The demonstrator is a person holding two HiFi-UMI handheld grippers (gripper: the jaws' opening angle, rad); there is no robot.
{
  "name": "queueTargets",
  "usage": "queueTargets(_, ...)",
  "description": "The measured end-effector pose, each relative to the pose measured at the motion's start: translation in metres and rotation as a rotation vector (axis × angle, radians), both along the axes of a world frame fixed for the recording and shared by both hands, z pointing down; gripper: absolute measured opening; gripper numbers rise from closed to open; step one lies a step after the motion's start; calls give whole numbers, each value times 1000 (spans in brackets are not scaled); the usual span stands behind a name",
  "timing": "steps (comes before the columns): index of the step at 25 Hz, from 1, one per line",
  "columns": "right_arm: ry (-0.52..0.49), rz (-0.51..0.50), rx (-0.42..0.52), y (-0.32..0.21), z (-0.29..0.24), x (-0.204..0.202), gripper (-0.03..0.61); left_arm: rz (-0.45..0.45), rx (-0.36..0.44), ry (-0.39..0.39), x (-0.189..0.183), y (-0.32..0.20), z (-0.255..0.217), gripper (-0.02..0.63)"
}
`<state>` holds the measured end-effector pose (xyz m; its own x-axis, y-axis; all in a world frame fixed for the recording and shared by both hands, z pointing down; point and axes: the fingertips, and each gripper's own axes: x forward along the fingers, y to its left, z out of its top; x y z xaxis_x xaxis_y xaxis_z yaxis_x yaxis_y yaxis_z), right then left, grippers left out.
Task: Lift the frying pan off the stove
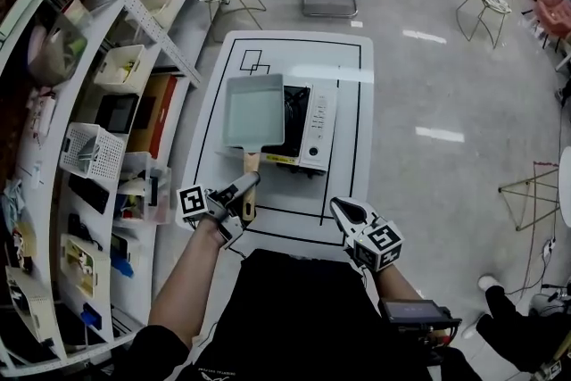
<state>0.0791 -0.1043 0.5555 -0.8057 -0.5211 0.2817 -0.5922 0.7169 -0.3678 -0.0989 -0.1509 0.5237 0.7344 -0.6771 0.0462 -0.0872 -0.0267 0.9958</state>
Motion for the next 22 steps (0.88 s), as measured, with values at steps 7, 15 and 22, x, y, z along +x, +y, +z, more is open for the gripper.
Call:
queueTargets(7,4,8,4,1,2,-5,26,9,19,-9,-2,1,-4,94)
queueTargets(15,20,29,14,1,1,-21,26,48,50,0,-9,3,-13,94)
queueTargets(22,32,21,21,3,-2,-42,26,60,68,15,-20,8,-22,95)
